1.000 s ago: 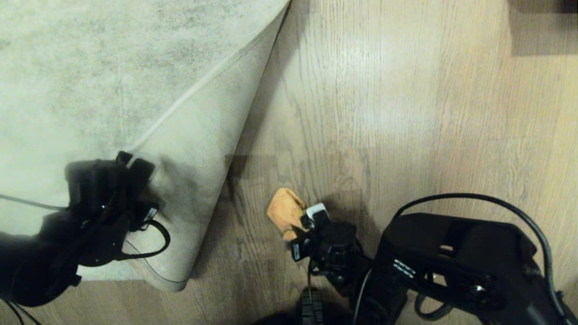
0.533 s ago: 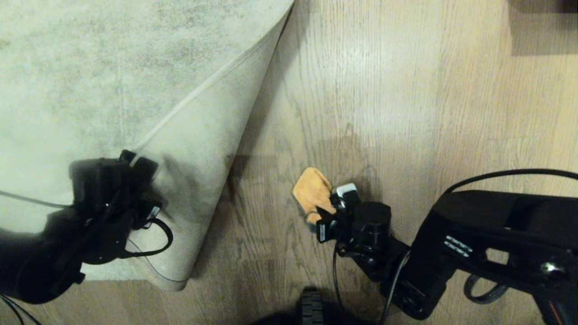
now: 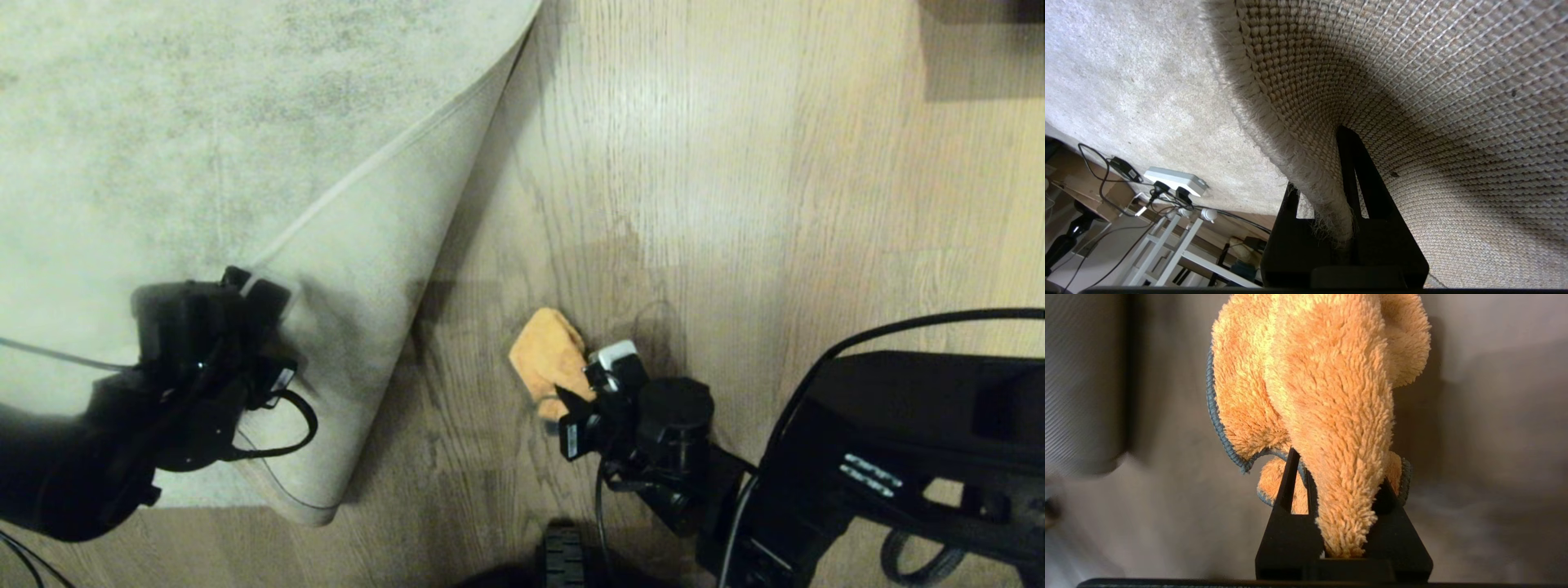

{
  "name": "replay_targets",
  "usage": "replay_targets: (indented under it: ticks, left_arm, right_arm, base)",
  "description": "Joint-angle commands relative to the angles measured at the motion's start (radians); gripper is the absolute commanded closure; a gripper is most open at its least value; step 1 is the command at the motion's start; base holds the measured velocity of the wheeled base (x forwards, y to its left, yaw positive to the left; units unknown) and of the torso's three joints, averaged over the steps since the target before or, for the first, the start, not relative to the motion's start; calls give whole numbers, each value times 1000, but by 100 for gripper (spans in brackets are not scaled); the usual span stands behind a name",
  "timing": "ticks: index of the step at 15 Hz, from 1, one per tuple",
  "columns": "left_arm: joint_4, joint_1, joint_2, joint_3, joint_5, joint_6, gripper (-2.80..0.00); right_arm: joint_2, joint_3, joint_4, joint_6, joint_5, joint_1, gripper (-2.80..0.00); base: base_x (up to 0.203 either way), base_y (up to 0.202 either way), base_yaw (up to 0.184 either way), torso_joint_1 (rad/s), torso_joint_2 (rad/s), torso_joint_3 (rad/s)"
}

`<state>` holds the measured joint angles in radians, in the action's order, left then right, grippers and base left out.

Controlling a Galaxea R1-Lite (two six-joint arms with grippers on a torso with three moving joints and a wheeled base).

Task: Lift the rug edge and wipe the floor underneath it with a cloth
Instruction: Wipe the floor under the carpet with a rag

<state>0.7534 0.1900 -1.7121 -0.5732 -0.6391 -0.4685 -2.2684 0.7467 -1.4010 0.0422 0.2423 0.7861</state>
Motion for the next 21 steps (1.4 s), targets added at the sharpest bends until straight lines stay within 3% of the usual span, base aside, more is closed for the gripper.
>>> replay_targets:
  ticks: [1, 8, 11, 21]
  left_arm:
    - [6, 0, -9, -7, -4, -2, 0]
    - [6, 0, -23, -7, -4, -2, 0]
    - [6, 0, -32, -7, -4, -2, 0]
    - [6, -3, -44, 3, -5, 21, 0]
  right_arm:
    - [-68, 13, -15, 2, 0, 43, 0]
    - [-395, 180, -117, 10, -2, 140, 0]
    - [-415, 290, -57, 29, -29, 144, 0]
    - [-324, 322, -10, 18, -27, 2, 0]
  base:
    - [0, 0, 0, 0, 0, 0]
    - [0, 0, 0, 6, 0, 0]
    - [0, 0, 0, 0, 0, 0]
    - [0, 0, 0, 0, 0, 0]
